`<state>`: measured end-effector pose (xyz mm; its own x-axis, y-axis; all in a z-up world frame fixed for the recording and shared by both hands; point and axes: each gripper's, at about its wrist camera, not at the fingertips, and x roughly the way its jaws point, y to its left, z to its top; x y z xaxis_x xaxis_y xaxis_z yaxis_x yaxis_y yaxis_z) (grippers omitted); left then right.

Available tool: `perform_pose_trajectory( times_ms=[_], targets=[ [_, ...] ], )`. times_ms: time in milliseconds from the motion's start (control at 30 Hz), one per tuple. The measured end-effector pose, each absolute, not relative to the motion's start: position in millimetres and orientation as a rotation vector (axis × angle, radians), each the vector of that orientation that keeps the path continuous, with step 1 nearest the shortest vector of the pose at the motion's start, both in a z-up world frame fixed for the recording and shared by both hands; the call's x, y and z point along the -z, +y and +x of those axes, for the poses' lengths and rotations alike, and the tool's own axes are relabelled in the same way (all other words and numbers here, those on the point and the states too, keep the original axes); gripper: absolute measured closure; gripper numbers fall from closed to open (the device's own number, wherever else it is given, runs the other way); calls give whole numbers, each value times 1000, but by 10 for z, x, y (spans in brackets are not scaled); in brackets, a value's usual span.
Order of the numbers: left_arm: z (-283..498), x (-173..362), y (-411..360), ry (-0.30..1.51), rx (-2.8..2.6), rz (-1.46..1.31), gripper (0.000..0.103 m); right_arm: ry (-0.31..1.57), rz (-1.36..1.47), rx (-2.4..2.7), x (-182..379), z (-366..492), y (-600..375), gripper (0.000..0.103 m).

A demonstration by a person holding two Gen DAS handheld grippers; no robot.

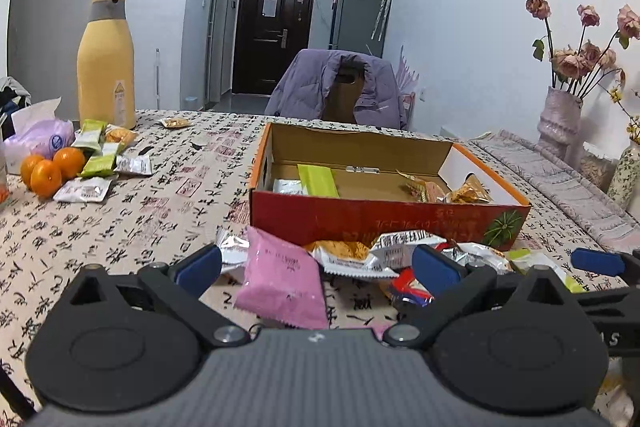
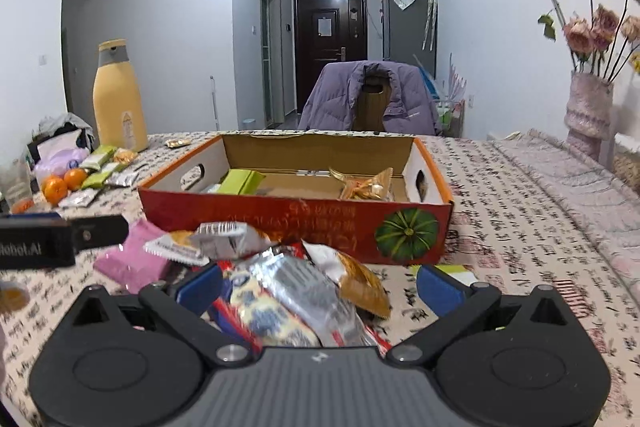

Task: Organize snacks
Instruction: 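Withdraw both grippers from the box back toward the snack pile, then grasp a pink packet with the left gripper while the right grasps a blue-and-white printed bag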

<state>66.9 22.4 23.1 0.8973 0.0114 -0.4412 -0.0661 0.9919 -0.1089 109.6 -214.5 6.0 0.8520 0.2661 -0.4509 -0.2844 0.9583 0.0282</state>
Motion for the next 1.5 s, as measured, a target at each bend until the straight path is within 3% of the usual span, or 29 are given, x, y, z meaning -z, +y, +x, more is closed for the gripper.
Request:
perform_pose_trajectory(
  times_ms=[367, 833, 1000, 1167, 1500],
  targets=[
    [596, -56, 390, 505, -60, -169, 0, 497, -43, -319, 61, 894, -2127, 0],
    [645, 38, 459, 547, -73, -170, 0, 599, -62, -382, 288, 1473, -1903, 0],
    [660, 42, 442, 555, -68, -167, 0, 611, 2, -406, 306, 1521, -1965, 12],
    [687, 59, 406, 572, -61, -162, 0, 601, 46, -423, 300, 1444, -2091, 32],
    [734, 158, 170, 630, -20, -143, 0, 434, 61, -395, 73, 1025, -2276, 36]
  ],
)
